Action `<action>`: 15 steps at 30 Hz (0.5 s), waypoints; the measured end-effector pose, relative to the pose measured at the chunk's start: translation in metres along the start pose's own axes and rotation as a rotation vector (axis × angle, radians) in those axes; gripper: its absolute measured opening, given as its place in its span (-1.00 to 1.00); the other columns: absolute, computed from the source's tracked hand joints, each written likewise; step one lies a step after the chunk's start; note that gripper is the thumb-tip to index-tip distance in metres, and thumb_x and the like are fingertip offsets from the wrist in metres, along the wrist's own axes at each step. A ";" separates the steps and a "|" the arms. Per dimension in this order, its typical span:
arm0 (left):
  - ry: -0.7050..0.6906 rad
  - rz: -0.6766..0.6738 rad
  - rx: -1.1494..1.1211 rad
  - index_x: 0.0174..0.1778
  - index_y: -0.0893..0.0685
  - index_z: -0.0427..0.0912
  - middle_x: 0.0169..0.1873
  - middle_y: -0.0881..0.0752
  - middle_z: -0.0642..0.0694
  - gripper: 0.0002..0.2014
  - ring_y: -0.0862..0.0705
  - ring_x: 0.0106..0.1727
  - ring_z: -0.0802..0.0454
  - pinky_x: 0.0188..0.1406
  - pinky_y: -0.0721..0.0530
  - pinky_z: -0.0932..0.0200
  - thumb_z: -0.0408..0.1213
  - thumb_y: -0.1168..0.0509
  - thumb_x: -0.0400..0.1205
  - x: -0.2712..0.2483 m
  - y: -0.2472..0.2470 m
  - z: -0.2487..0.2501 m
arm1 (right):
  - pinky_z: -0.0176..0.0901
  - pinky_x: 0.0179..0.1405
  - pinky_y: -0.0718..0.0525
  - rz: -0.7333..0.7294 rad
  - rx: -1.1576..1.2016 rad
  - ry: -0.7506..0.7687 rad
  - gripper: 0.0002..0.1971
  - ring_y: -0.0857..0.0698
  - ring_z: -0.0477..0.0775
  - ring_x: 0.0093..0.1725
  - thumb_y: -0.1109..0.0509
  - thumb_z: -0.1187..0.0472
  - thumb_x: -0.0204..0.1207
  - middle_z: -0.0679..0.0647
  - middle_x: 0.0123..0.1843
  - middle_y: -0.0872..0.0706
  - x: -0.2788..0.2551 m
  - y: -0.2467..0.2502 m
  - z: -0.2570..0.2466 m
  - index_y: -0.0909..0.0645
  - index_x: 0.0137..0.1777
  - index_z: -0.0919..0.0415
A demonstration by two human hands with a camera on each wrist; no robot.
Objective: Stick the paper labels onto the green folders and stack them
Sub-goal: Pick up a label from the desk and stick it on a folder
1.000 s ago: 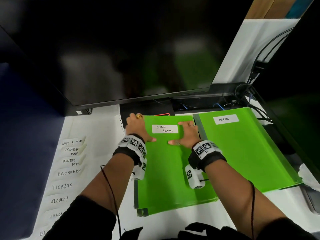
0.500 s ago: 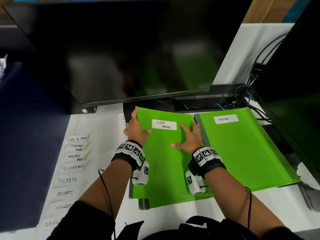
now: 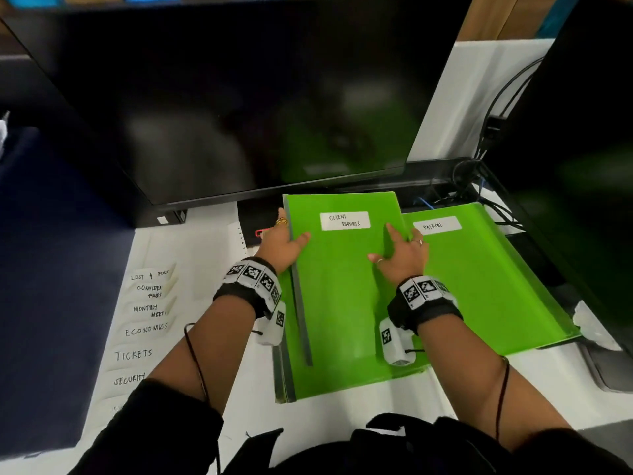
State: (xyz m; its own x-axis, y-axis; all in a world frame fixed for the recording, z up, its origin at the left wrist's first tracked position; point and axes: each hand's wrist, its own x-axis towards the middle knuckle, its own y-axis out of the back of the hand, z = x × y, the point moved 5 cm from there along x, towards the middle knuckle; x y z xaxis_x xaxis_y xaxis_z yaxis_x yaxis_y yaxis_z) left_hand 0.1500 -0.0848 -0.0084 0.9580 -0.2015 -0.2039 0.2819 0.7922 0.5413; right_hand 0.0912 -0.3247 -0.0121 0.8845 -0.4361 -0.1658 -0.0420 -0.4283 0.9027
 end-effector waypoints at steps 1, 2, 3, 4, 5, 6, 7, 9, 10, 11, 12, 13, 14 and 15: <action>0.010 -0.077 0.156 0.41 -0.43 -0.31 0.03 -0.61 -0.10 -0.47 -0.59 0.13 -0.04 0.28 -0.56 0.04 0.01 -0.22 0.65 -0.004 -0.006 0.005 | 0.26 0.62 -0.08 0.017 -0.070 0.002 -0.20 -0.01 0.39 0.64 -0.46 -0.10 0.43 0.28 0.68 0.07 0.001 0.001 0.001 -0.16 0.62 -0.15; 0.002 -0.113 0.319 0.29 -0.49 -0.34 -0.06 -0.59 -0.16 -0.54 -0.60 0.11 -0.10 0.19 -0.54 0.04 0.00 -0.17 0.69 -0.006 -0.011 0.007 | 0.31 0.61 -0.03 0.011 -0.110 0.024 -0.23 0.04 0.38 0.65 -0.43 -0.11 0.46 0.25 0.69 0.12 -0.001 0.000 -0.002 -0.16 0.62 -0.16; 0.002 -0.131 0.456 0.34 -0.46 -0.39 0.04 -0.58 -0.27 -0.52 -0.58 0.23 -0.18 0.24 -0.51 0.02 -0.03 -0.12 0.71 -0.008 -0.016 0.008 | 0.39 0.59 0.00 -0.029 -0.109 0.059 -0.25 0.06 0.36 0.66 -0.39 -0.16 0.47 0.22 0.70 0.13 -0.005 -0.006 -0.007 -0.15 0.62 -0.18; -0.009 -0.158 0.537 0.48 -0.34 -0.42 0.31 -0.51 -0.34 -0.46 -0.46 0.43 -0.22 0.40 -0.41 0.01 -0.06 -0.11 0.72 -0.008 -0.021 0.005 | 0.48 0.56 0.02 -0.107 -0.089 0.095 -0.24 0.08 0.36 0.66 -0.35 -0.24 0.46 0.18 0.70 0.13 -0.010 -0.015 -0.012 -0.13 0.62 -0.20; -0.018 -0.200 0.593 0.60 -0.15 -0.38 0.55 -0.29 -0.31 -0.35 -0.26 0.59 -0.19 0.55 -0.26 0.00 -0.05 -0.14 0.71 -0.012 -0.024 0.004 | 0.56 0.50 0.05 -0.206 -0.085 0.120 -0.18 0.10 0.36 0.66 -0.32 -0.34 0.40 0.13 0.71 0.13 -0.015 -0.027 -0.016 -0.09 0.62 -0.23; -0.027 -0.256 0.650 0.65 0.00 -0.30 0.65 -0.04 -0.24 -0.21 -0.06 0.66 -0.15 0.64 -0.09 -0.04 0.03 -0.21 0.66 -0.011 -0.029 -0.003 | 0.62 0.44 0.08 -0.302 -0.123 0.140 -0.10 0.15 0.37 0.66 -0.31 -0.43 0.32 0.09 0.71 0.17 -0.020 -0.038 -0.018 -0.02 0.62 -0.27; -0.027 -0.322 0.729 0.67 0.10 -0.21 0.66 0.13 -0.18 -0.05 0.08 0.68 -0.12 0.66 0.05 -0.12 0.16 -0.28 0.56 -0.013 -0.031 -0.008 | 0.66 0.41 0.10 -0.366 -0.192 0.154 -0.01 0.21 0.39 0.65 -0.32 -0.48 0.24 0.07 0.70 0.23 -0.024 -0.047 -0.017 0.06 0.62 -0.30; -0.024 -0.425 0.877 0.67 0.21 -0.11 0.63 0.32 -0.13 0.23 0.27 0.67 -0.08 0.62 0.25 -0.26 0.34 -0.41 0.31 -0.015 -0.033 -0.020 | 0.70 0.39 0.09 -0.398 -0.289 0.159 0.07 0.28 0.41 0.63 -0.38 -0.46 0.20 0.07 0.69 0.31 -0.024 -0.051 -0.013 0.15 0.62 -0.31; -0.039 -0.449 0.925 0.66 0.24 -0.10 0.63 0.35 -0.14 0.32 0.30 0.66 -0.07 0.60 0.29 -0.29 0.35 -0.46 0.22 -0.016 -0.033 -0.024 | 0.71 0.39 0.07 -0.397 -0.297 0.141 0.07 0.29 0.41 0.63 -0.40 -0.42 0.23 0.07 0.69 0.32 -0.023 -0.048 -0.011 0.17 0.63 -0.29; -0.055 -0.462 0.953 0.66 0.27 -0.09 0.62 0.36 -0.15 0.38 0.32 0.66 -0.07 0.59 0.30 -0.31 0.35 -0.50 0.16 -0.016 -0.033 -0.027 | 0.72 0.38 0.05 -0.399 -0.295 0.113 0.06 0.30 0.41 0.63 -0.42 -0.38 0.25 0.07 0.68 0.33 -0.018 -0.045 -0.006 0.18 0.63 -0.28; -0.071 -0.466 0.970 0.65 0.29 -0.10 0.62 0.36 -0.17 0.41 0.32 0.66 -0.08 0.59 0.30 -0.31 0.34 -0.52 0.13 -0.016 -0.033 -0.028 | 0.72 0.38 0.04 -0.408 -0.295 0.079 0.06 0.30 0.41 0.63 -0.43 -0.35 0.27 0.07 0.68 0.34 -0.012 -0.043 0.001 0.19 0.63 -0.26; -0.078 -0.467 0.980 0.65 0.30 -0.10 0.62 0.36 -0.17 0.43 0.32 0.66 -0.09 0.59 0.29 -0.31 0.34 -0.53 0.11 -0.016 -0.032 -0.029 | 0.73 0.38 0.02 -0.414 -0.306 0.047 0.07 0.31 0.41 0.63 -0.44 -0.33 0.28 0.08 0.68 0.35 -0.005 -0.041 0.010 0.20 0.64 -0.25; -0.080 -0.466 0.982 0.65 0.30 -0.09 0.62 0.36 -0.17 0.43 0.32 0.66 -0.09 0.59 0.28 -0.31 0.34 -0.53 0.11 -0.015 -0.032 -0.030 | 0.72 0.40 0.01 -0.415 -0.327 0.024 0.09 0.30 0.41 0.63 -0.45 -0.33 0.28 0.12 0.67 0.35 0.003 -0.040 0.019 0.21 0.65 -0.22; -0.079 -0.463 0.977 0.65 0.31 -0.09 0.62 0.36 -0.17 0.43 0.32 0.66 -0.09 0.59 0.28 -0.30 0.34 -0.53 0.11 -0.015 -0.032 -0.031 | 0.67 0.45 0.02 -0.414 -0.361 0.010 0.11 0.29 0.41 0.63 -0.44 -0.34 0.28 0.19 0.67 0.34 0.009 -0.038 0.027 0.23 0.65 -0.17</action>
State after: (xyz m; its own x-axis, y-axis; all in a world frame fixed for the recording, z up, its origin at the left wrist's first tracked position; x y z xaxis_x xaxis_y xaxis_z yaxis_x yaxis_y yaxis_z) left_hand 0.1256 -0.0894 -0.0475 0.7389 -0.4272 -0.5212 0.5032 -0.1646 0.8483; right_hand 0.0878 -0.3339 -0.0582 0.7974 -0.2807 -0.5341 0.4714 -0.2627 0.8419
